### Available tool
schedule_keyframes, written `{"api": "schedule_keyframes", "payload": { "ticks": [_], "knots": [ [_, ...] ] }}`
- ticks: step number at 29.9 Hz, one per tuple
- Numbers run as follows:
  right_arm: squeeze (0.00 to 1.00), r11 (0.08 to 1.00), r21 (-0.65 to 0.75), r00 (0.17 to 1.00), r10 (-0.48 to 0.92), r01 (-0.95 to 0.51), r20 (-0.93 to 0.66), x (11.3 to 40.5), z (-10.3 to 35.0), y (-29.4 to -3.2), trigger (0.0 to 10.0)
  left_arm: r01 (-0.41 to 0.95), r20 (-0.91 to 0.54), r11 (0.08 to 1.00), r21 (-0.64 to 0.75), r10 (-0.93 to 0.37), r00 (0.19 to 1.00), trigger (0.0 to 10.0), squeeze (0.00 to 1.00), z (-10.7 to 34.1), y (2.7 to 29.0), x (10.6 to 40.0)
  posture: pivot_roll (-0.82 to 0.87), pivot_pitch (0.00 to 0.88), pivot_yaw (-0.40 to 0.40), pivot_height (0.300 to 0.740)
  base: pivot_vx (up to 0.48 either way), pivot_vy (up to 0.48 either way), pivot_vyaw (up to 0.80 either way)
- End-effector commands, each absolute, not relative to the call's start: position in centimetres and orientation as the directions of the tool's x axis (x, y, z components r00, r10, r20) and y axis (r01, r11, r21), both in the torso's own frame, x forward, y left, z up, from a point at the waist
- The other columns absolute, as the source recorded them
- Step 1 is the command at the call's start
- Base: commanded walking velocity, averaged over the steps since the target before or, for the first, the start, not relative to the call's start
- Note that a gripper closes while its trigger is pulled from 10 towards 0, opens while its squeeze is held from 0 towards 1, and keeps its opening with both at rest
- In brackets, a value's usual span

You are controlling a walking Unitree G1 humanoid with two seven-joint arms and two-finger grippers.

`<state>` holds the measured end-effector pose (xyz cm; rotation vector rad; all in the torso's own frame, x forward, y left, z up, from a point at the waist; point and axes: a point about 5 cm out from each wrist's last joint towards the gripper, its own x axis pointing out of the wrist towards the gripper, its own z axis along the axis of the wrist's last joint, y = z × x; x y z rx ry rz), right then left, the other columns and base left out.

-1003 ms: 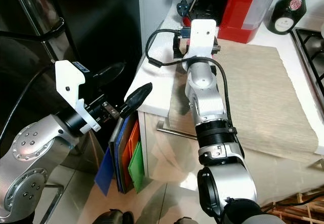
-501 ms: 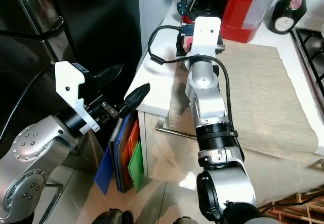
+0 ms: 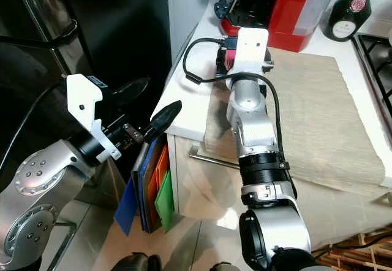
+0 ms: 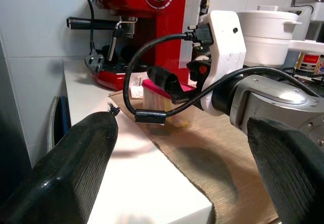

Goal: Restocking fridge

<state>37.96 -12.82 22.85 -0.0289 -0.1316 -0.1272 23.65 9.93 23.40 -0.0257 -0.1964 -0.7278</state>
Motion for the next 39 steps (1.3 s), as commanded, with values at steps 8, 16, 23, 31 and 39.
{"api": "schedule_keyframes", "payload": {
  "ticks": [8,16,23,31,39],
  "knots": [
    [0.0,0.989,0.034,0.987,-0.143,0.141,0.071,38.1,22.4,-13.5,10.0,0.671,0.182,0.741,0.033,-0.665,0.725,10.0,0.0,23.4,9.8,23.5,0.12,0.103,0.01,0.74,0.0,0.0,0.0],
    [0.0,0.994,0.043,0.995,-0.096,0.096,0.002,38.1,21.5,-13.0,10.0,0.672,0.18,0.74,0.029,-0.665,0.724,10.0,0.0,23.4,9.7,23.5,0.12,0.108,0.009,0.74,0.0,0.0,0.0],
    [0.0,0.996,0.045,0.996,-0.07,0.072,-0.052,38.0,20.6,-12.9,10.0,0.673,0.18,0.74,0.025,-0.665,0.725,10.0,0.0,23.3,9.6,23.5,0.12,0.108,0.005,0.74,0.0,0.0,0.0],
    [0.0,0.994,0.058,0.99,-0.082,0.089,-0.11,38.0,19.9,-13.3,10.0,0.675,0.18,0.737,0.024,-0.668,0.723,10.0,0.0,23.3,9.6,23.6,0.11,0.103,0.005,0.74,0.0,0.0,0.0],
    [0.0,0.993,0.07,0.986,-0.084,0.094,-0.143,38.0,19.2,-13.4,4.2,0.676,0.179,0.737,0.026,-0.668,0.722,10.0,0.0,23.3,9.5,23.7,0.11,0.097,0.004,0.74,0.0,0.0,0.0]
  ]
}}
